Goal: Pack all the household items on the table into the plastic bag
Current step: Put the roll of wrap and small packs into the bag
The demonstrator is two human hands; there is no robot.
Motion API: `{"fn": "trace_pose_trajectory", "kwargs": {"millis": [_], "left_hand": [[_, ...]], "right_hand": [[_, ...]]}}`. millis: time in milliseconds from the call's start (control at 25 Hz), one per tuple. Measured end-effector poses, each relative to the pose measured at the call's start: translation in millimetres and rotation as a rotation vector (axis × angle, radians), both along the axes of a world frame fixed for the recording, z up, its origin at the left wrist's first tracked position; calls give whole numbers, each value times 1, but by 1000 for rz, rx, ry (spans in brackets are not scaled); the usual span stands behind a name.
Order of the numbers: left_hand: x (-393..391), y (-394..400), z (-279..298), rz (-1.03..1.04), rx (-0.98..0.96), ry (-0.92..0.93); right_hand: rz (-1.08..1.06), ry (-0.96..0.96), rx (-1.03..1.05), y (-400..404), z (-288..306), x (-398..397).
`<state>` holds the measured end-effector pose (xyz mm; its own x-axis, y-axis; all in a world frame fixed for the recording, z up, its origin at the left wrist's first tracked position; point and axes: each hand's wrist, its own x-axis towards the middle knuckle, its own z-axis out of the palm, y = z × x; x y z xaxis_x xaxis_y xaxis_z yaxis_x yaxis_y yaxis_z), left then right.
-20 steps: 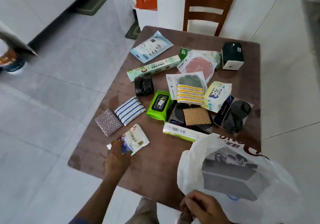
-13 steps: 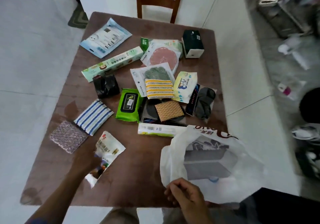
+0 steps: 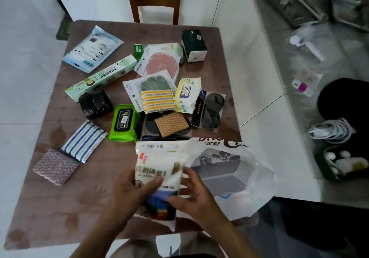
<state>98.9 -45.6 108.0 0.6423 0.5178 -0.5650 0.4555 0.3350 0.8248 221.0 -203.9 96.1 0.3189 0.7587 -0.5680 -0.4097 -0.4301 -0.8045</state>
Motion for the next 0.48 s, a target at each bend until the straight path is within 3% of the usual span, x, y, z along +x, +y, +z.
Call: {"fn": "trace_pose_trajectory", "kwargs": {"millis": [80, 120, 160, 240, 280, 360, 480], "left_hand": [[34, -34, 16, -116, 4, -157], [45, -46, 15, -135, 79, -187], [51, -53, 6, -128, 243, -150], [49, -58, -26, -164, 612, 96], [50, -61, -41, -229, 627, 254], [58, -72, -66, -350, 461, 477], [68, -83, -90, -416, 409, 434]], "right_hand": [[-158, 69, 66, -13, -4, 19], [-297, -15, 41, -24, -6, 30], [-455, -115, 6, -36, -11, 42], [-701, -224, -23, -57, -25, 67], [-717, -252, -37, -64, -35, 78], [-527, -361, -137, -66, -55, 89], [-160, -569, -277, -60, -83, 83]]}}
